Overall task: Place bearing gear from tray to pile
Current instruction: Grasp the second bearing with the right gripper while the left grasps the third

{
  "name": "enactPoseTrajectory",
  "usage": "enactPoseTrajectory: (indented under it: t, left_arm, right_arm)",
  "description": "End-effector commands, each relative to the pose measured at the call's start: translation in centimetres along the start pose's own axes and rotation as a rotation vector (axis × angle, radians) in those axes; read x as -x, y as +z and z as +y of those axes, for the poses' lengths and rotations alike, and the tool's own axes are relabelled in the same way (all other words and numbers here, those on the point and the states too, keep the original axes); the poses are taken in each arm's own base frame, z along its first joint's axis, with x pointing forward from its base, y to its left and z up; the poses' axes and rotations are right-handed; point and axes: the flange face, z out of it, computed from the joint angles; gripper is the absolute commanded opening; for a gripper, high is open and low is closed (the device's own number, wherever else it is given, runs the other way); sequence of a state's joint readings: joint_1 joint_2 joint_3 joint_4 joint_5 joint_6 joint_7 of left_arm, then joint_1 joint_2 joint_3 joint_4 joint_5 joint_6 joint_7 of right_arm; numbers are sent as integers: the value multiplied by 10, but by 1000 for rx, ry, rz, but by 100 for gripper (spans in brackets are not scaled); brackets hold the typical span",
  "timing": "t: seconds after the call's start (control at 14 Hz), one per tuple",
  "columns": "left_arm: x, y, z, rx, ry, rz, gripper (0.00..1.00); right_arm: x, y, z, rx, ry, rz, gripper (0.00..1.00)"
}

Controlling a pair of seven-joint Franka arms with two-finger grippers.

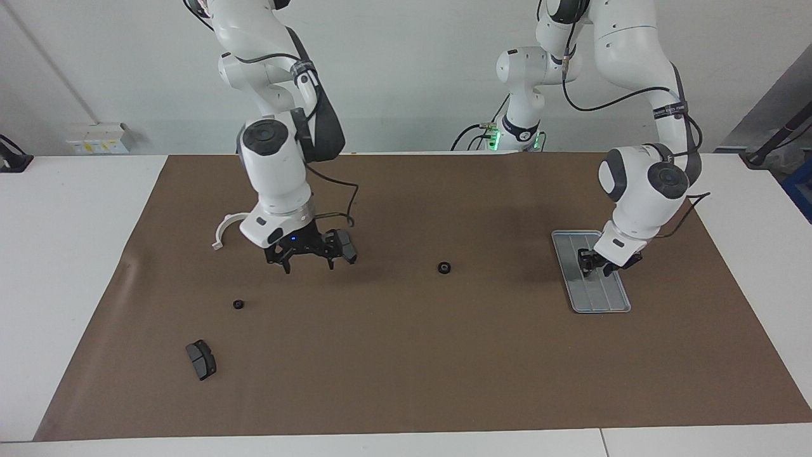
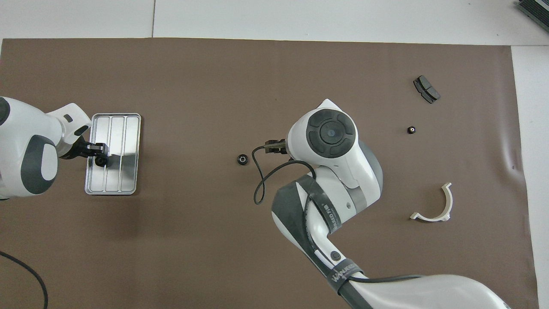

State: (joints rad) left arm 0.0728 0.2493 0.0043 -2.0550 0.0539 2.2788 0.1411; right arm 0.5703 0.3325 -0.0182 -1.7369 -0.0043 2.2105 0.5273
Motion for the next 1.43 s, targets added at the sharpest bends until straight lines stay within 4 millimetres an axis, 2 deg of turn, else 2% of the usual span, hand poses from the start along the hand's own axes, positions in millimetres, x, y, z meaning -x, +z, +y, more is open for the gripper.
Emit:
enactPoseTrajectory:
  t: [0.0,0.07,0.36,0.43,0.57,0.71,0.79,1.07,1.14,1.36]
  left_arm:
    - [18,1,3,-10,2,15,52]
    - [21,3,3,-9,-3,9,52]
    - [20,2,12,-9,-40,12,52]
    - [20,2,13,-9,-37,12,52]
    - [19,2,14,-10,-36,16,52]
    - [21,5,15,-10,-34,24,52]
    - [23,7,15,-9,-33,24,52]
    - [24,8,13,-9,-35,21,52]
    - [24,8,13,-9,-36,21,52]
    - [24,7,12,-9,-33,22,42]
  right_arm:
    - [2,43,-56,-11,29,14,100]
    - [10,60,-75,-2,12,16,100]
    - [17,92,-94,4,-27,42,100]
    - [21,95,-101,-3,-43,54,100]
    - [21,95,-102,2,-54,64,100]
    - [20,94,-104,-8,-60,83,88]
    - [22,102,-105,-7,-63,79,81]
    - [26,103,-111,-12,-74,86,74]
    - [30,109,-114,-12,-79,80,74]
    - [31,110,-116,-15,-83,85,74]
